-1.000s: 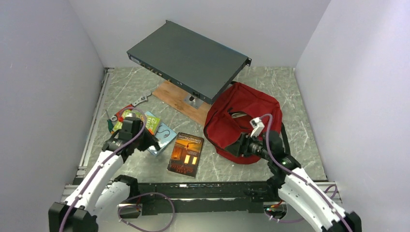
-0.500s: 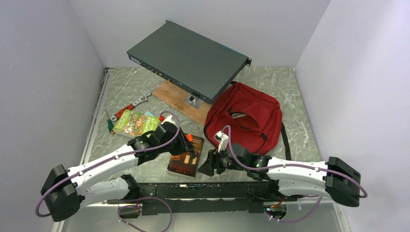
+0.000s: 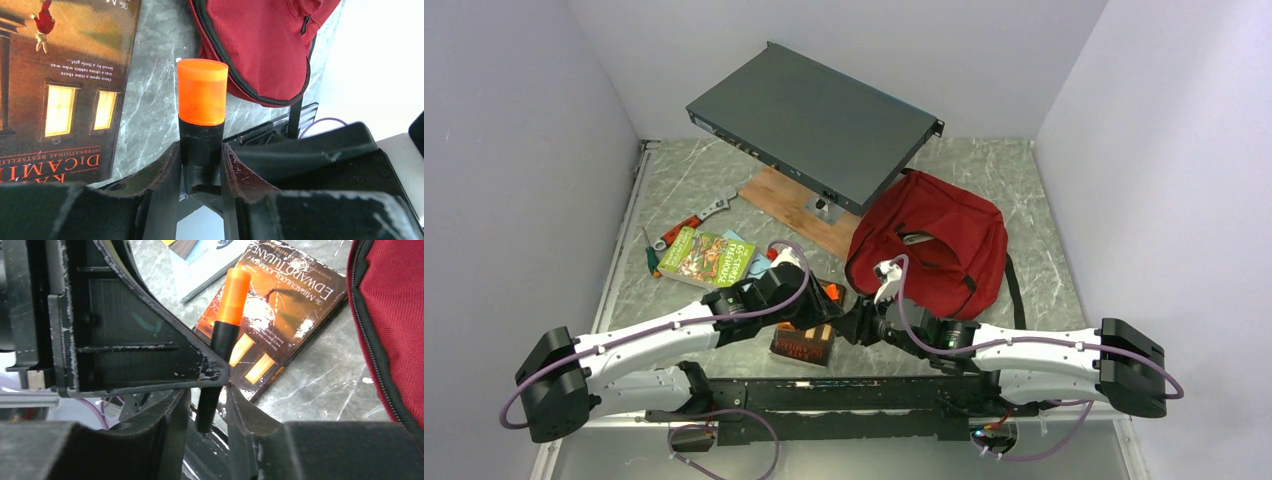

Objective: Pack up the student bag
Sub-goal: Pick up the stationery from the center of the board, then place the stationery in the student bag.

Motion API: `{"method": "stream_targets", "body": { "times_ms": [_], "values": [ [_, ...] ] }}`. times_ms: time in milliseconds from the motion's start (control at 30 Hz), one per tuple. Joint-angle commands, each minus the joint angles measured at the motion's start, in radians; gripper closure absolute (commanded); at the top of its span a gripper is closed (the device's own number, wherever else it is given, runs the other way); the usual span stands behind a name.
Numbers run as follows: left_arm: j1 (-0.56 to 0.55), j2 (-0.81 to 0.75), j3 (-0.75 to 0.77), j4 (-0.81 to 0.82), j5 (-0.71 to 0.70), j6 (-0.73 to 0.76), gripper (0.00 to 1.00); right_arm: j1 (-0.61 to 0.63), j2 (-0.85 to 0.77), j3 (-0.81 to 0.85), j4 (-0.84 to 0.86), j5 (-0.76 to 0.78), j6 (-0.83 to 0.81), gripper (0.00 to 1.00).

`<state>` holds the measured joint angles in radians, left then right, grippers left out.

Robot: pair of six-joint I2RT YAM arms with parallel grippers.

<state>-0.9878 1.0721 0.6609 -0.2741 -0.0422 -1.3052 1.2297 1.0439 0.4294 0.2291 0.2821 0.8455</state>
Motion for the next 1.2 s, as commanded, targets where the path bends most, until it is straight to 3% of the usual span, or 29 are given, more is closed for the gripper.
{"method": "stream_targets", "body": {
  "times_ms": [0, 133, 267, 300, 367, 433, 467, 667, 800, 900, 1067, 1167],
  "values": [
    [-0.022, 0.014, 0.058, 0.033, -0.017, -0.027, 0.91, 0.003, -0.004, 0.034, 0.022, 0.056, -0.014, 0.78],
    [-0.023, -0.007, 0.059, 0.014, -0.049, -0.003, 0.86, 0.002, -0.022, 0.012, 0.000, 0.079, 0.002, 1.00],
    [-0.024, -0.007, 0.112, -0.004, -0.059, 0.077, 0.71, 0.002, -0.050, 0.010, -0.011, 0.093, -0.033, 1.00],
    [-0.023, -0.001, 0.133, -0.031, -0.057, 0.100, 0.64, 0.002, -0.056, 0.014, -0.024, 0.100, -0.032, 1.00],
    [-0.022, 0.001, 0.187, -0.114, -0.090, 0.143, 0.40, 0.001, -0.077, 0.024, -0.072, 0.116, -0.022, 1.00],
    [-0.022, -0.012, 0.239, -0.203, -0.153, 0.184, 0.05, 0.000, -0.120, 0.018, -0.114, 0.136, -0.017, 1.00],
    [-0.022, -0.019, 0.255, -0.228, -0.193, 0.215, 0.01, -0.007, -0.142, 0.018, -0.147, 0.149, -0.017, 1.00],
    [-0.013, -0.049, 0.313, -0.305, -0.226, 0.343, 0.00, -0.094, -0.306, 0.095, -0.548, 0.281, -0.033, 1.00],
    [-0.010, -0.074, 0.248, -0.239, -0.155, 0.375, 0.00, -0.385, -0.348, 0.133, -0.732, 0.150, -0.094, 1.00],
    [-0.004, -0.083, 0.199, -0.150, -0.092, 0.411, 0.00, -0.584, -0.325, 0.151, -0.740, 0.008, -0.177, 1.00],
    [-0.003, -0.061, 0.178, -0.081, 0.013, 0.473, 0.00, -0.818, -0.134, 0.198, -0.705, -0.149, -0.246, 1.00],
    [-0.003, -0.053, 0.136, -0.022, 0.071, 0.475, 0.02, -0.866, -0.057, 0.216, -0.645, -0.187, -0.221, 1.00]
  ]
}}
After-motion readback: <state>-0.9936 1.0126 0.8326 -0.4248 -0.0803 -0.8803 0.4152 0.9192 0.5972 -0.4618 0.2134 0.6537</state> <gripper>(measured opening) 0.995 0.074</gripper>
